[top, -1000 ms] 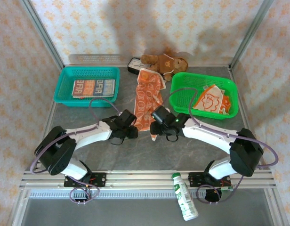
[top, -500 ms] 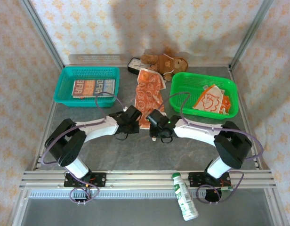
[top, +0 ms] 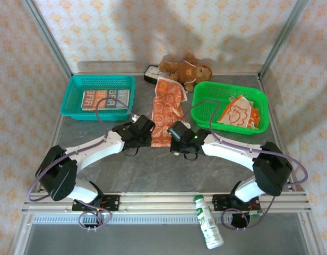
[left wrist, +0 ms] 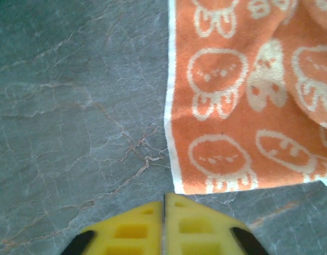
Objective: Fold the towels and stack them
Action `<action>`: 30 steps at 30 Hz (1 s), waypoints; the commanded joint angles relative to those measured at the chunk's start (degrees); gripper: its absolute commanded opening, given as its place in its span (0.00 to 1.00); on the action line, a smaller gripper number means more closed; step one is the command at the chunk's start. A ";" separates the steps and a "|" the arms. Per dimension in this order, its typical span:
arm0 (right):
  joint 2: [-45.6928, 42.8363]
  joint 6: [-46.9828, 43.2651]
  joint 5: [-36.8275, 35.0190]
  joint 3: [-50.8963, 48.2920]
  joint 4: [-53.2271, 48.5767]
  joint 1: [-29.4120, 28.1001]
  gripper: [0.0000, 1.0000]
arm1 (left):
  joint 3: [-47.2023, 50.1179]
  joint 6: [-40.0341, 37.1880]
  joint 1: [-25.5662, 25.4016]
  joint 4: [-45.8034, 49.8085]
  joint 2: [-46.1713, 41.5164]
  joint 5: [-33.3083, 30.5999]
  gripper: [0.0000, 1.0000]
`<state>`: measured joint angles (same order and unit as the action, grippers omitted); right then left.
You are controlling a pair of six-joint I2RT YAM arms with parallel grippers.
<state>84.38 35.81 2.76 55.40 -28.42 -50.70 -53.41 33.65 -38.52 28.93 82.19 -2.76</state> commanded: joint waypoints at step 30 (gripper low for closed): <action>-7.23 -3.06 -1.47 2.66 -7.49 -0.37 0.00 | -9.24 3.41 0.13 18.25 1.05 -7.82 0.00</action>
<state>79.75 34.83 1.54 55.48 -32.23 -50.50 -58.11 36.14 -38.52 34.04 87.77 -2.83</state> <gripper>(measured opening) 0.042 0.047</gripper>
